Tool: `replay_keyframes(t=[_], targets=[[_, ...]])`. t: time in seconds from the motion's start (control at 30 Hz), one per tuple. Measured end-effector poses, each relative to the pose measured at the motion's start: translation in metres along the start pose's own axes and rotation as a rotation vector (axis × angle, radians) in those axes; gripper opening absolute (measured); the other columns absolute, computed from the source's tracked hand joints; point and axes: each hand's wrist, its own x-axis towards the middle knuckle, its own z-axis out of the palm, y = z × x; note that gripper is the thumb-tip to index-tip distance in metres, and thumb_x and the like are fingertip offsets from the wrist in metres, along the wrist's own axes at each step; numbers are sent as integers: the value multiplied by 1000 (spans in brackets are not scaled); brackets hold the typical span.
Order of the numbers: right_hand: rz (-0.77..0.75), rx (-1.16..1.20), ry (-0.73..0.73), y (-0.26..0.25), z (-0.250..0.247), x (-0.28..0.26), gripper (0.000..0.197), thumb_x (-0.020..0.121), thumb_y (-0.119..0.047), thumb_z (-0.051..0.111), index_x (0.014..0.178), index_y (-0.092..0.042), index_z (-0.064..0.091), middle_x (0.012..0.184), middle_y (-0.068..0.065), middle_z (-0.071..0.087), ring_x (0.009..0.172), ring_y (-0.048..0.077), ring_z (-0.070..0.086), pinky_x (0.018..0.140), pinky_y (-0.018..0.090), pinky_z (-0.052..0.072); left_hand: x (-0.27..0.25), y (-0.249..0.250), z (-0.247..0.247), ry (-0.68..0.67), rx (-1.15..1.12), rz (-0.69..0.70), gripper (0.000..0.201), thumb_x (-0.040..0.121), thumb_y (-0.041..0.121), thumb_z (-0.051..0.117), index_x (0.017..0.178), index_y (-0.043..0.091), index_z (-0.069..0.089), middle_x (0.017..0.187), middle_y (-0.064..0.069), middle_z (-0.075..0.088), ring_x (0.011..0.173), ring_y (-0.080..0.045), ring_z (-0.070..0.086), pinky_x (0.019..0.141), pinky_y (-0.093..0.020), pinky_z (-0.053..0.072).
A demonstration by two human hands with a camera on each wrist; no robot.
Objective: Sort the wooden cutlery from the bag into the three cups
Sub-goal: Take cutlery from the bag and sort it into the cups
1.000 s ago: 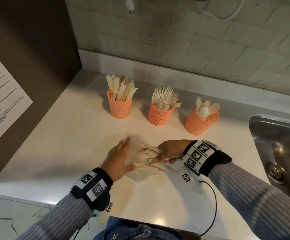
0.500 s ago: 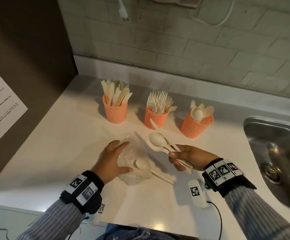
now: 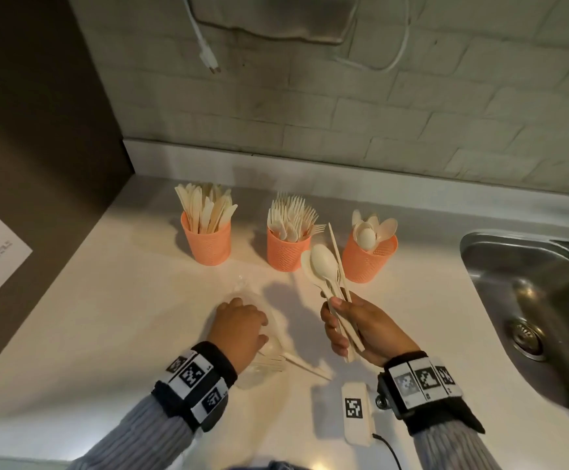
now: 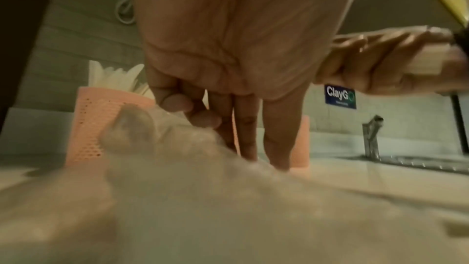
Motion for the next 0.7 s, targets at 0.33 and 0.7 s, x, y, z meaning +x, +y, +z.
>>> replay_keyframes(t=[0.33,0.7], targets=[[-108,-69,95,-6,-12,-6,26,81,-34,62,81,-8,58,64,6,56,43,14,50,41,23,44,6,-4,-19,29,-405,-14,10,75,30,69,85,31,68,88,11,69,91,-9,61,91,-28,41],[-258,81,316,-27,-52,-59,4,90,-13,46,88,-11,43,65,3,46,36,12,39,38,22,36,77,88,-152,702,-909,295,17,81,6,64,95,10,71,86,8,62,81,12,54,76,0,38]])
